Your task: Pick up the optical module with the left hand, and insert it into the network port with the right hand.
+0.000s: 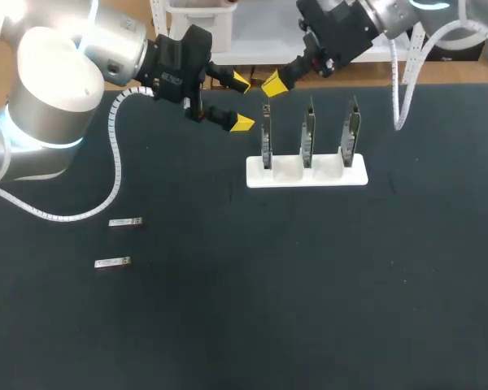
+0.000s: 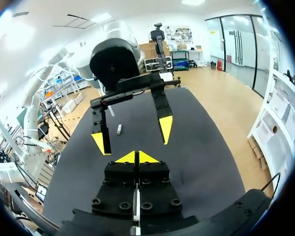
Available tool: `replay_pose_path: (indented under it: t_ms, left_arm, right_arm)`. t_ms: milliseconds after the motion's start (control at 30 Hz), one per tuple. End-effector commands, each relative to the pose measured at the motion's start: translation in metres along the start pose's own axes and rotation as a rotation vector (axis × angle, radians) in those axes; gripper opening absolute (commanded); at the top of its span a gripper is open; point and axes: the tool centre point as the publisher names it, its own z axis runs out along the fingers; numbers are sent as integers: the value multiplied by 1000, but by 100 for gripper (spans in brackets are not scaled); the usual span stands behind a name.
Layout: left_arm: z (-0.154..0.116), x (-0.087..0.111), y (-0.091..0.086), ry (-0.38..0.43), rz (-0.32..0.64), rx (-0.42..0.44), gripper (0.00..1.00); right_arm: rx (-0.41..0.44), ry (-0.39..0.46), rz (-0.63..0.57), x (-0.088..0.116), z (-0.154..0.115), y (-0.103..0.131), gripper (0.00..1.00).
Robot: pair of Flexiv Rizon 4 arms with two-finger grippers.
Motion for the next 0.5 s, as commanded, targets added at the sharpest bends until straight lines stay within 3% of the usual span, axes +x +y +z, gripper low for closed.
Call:
replay_pose_path:
  t_ms: [33,500]
  left_arm:
    - [0,0,1,2,0,2,100]
    - [0,0,1,2,0,2,100]
  right_arm:
    - [26,-5,-8,3,-12,12,0]
    - [75,8,19,34,-63,35,0]
